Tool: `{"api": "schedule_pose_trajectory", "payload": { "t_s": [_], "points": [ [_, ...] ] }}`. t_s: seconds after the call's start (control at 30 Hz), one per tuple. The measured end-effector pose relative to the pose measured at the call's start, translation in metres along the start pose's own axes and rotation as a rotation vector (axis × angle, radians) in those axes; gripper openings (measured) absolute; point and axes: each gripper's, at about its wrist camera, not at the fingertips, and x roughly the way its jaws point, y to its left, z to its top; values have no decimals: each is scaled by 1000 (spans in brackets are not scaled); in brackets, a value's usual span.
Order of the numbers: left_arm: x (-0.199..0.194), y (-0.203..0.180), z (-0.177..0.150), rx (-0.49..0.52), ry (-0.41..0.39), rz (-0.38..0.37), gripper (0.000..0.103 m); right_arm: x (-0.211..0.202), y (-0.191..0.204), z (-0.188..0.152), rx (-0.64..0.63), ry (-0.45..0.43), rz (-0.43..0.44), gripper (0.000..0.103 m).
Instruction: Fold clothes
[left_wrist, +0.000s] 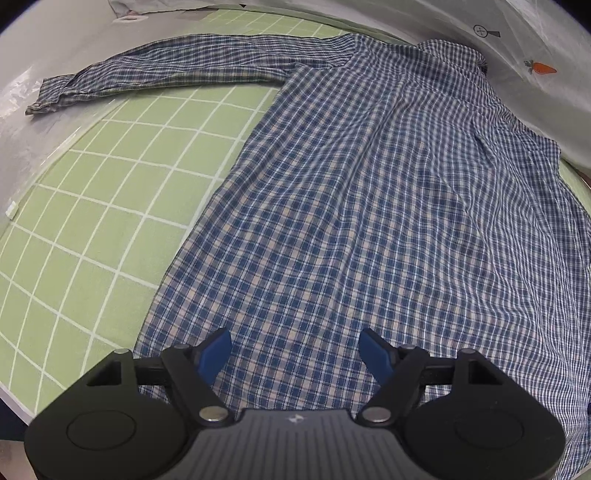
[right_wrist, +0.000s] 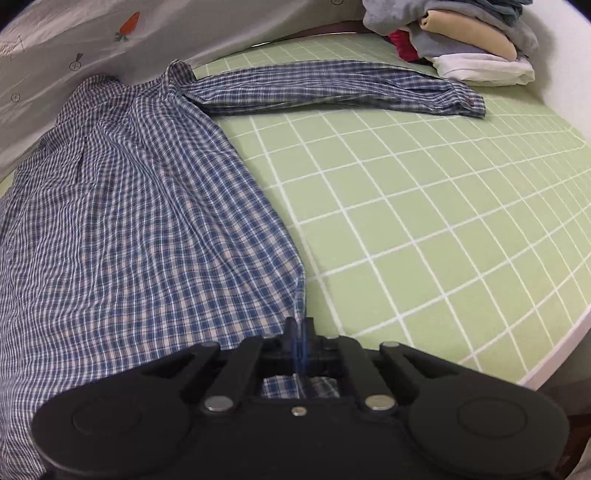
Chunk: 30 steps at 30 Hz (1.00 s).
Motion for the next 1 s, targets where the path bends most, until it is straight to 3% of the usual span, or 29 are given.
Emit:
{"api": "schedule_pose_trajectory", "payload": {
  "t_s": [0.03, 0.1, 0.17, 0.23, 0.3, 0.5, 0.57, 0.73, 1.0],
  "points": [
    [0, 0, 0, -1, 1, 2, 77, 1, 0, 2, -9, 1, 0, 29],
    [1, -2, 2, -5, -1, 2, 77, 0, -3, 3, -2, -14, 7, 43],
    [0, -6, 4, -13, -7, -1, 79, 0, -7, 8, 27, -28, 26, 47],
    [2, -11, 8, -21, -16, 1, 83, 1, -12, 14, 63, -45, 40, 63],
    [5, -19, 15, -22, -24, 10, 83, 4, -17, 23, 96, -66, 40, 71],
    [20, -57, 44, 25, -51, 4, 87, 22, -36, 63, 162, -111, -6, 92],
    [27, -73, 57, 53, -59, -4, 88, 30, -46, 78, 195, -131, -24, 97],
    [49, -106, 88, 119, -64, -14, 88, 59, -75, 118, 296, -165, -66, 99],
    [75, -132, 112, 171, -44, 45, 94, 104, -120, 184, 347, -198, -202, 100]
  ]
}}
